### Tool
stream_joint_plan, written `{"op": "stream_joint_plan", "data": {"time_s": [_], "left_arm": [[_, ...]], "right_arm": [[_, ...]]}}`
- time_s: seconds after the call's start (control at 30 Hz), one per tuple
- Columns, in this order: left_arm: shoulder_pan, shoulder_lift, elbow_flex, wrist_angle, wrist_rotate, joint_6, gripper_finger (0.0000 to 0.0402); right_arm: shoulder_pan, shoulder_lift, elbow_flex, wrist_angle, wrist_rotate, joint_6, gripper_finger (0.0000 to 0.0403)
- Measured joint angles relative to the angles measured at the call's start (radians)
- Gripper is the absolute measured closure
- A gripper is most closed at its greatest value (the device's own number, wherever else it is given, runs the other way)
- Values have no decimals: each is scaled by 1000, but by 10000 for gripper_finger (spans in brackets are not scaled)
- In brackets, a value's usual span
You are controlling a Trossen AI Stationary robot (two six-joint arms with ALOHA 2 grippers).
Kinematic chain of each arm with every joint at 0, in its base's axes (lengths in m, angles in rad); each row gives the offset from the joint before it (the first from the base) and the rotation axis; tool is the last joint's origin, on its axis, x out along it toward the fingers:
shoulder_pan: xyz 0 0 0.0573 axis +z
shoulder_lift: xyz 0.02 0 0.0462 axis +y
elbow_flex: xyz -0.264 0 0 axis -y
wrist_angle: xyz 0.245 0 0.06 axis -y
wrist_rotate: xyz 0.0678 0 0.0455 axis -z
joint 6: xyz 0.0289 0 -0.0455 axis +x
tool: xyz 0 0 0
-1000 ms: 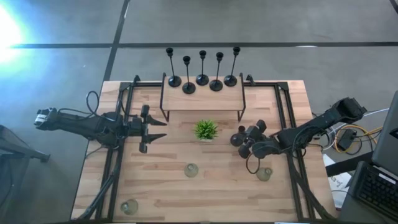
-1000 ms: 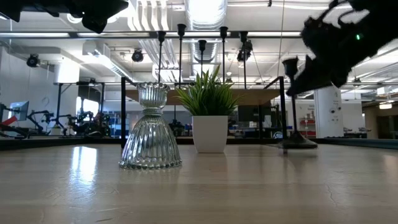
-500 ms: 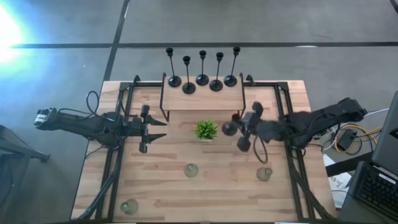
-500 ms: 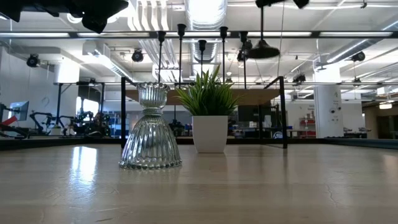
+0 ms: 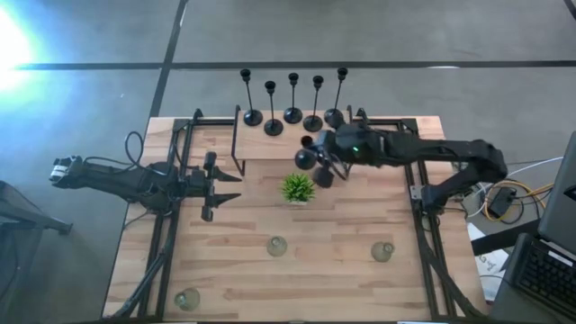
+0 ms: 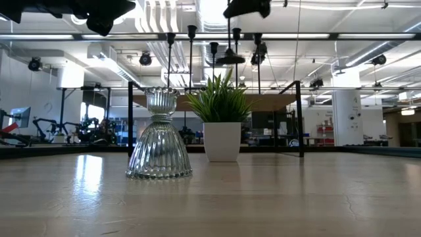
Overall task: Pick & Place candle stick holders
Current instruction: Put the small black candle holder on the shelf
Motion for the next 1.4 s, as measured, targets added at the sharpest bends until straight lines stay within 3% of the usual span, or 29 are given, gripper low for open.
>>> {"op": "stream_joint_plan", "data": {"time_s": [0.23, 0.67, 1.4], "left_arm": [[0, 1, 0, -12, 0, 0, 209], [0, 1, 0, -12, 0, 0, 209], [0, 1, 0, -12, 0, 0, 209]], "right_arm": [[-120, 75, 11, 123, -142, -43, 393], [-273, 144, 2, 169, -319, -42, 392], [-363, 192, -1, 225, -404, -32, 392]]}}
